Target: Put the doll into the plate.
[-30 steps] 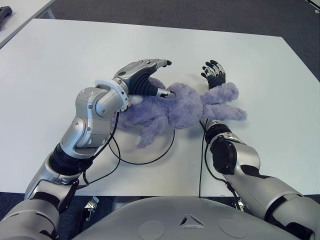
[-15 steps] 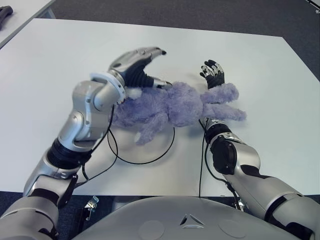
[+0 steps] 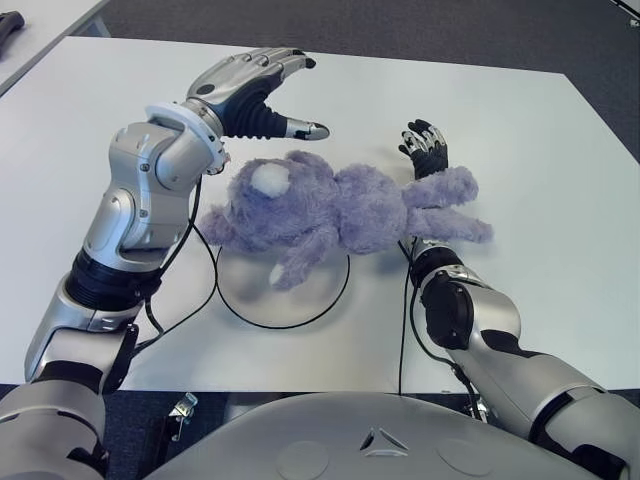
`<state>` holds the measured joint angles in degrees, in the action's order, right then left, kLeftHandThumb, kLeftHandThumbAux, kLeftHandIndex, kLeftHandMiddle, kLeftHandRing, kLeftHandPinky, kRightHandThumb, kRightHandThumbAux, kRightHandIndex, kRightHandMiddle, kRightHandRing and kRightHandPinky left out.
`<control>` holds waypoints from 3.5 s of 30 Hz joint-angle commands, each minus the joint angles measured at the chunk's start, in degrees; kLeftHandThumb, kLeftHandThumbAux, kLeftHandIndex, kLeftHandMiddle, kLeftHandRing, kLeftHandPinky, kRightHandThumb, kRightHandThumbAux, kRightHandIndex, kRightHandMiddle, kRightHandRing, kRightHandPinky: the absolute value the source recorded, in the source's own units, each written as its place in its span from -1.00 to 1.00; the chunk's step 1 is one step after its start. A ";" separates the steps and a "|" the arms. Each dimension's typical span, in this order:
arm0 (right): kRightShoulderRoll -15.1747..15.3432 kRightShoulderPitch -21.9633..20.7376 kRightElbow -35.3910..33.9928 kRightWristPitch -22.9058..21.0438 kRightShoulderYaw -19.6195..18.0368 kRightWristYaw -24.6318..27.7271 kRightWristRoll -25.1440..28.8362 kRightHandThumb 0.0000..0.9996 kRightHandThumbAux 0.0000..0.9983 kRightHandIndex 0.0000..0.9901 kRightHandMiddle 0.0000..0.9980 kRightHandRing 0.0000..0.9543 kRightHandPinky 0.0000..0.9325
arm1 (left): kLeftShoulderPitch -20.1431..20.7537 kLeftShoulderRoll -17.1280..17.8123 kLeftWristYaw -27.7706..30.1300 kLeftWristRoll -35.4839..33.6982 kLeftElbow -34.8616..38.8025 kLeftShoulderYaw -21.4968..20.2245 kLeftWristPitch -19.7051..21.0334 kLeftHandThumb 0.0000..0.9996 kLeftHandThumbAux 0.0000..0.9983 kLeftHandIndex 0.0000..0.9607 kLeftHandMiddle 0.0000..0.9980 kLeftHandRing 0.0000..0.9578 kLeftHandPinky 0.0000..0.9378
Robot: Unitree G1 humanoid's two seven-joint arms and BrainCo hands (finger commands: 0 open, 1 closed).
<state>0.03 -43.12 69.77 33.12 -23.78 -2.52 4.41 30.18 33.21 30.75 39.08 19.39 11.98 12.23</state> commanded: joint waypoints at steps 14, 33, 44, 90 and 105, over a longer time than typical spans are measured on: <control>-2.24 13.02 6.86 -2.74 -0.26 -0.82 0.59 -0.08 0.65 -0.48 -0.48 -0.44 -0.32 | 5.59 1.26 6.91 -2.14 -1.55 0.08 4.80 -0.95 -0.68 -1.00 -1.00 -1.00 -1.00; -2.43 13.19 6.83 -2.32 -0.49 -0.67 0.84 -0.09 0.65 -0.48 -0.48 -0.43 -0.32 | 5.07 10.58 12.43 -8.21 -2.28 -7.71 3.25 -1.00 -0.61 -1.00 -1.00 -1.00 -1.00; -2.23 13.20 6.81 -2.38 -0.89 0.06 1.31 -0.05 0.62 -0.47 -0.46 -0.41 -0.30 | -0.27 15.60 9.23 -15.35 -11.78 -16.05 -3.87 -1.00 -0.43 -1.00 -1.00 -1.00 -1.00; -1.76 12.43 7.02 -2.61 -4.38 2.30 2.39 -0.06 0.64 -0.45 -0.46 -0.40 -0.29 | -8.12 0.33 -16.82 -19.24 -30.93 -19.36 -9.12 -1.00 -0.26 -1.00 -1.00 -1.00 -1.00; -1.74 12.76 6.95 -1.93 -2.80 0.62 1.10 -0.08 0.63 -0.47 -0.47 -0.40 -0.29 | -5.46 -8.75 -23.28 -23.45 -37.10 -19.16 -11.11 -1.00 -0.16 -1.00 -1.00 -1.00 -1.00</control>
<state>0.51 -43.09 69.94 33.03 -25.90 -0.79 4.70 23.52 27.21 9.72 17.85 -14.68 -7.82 1.16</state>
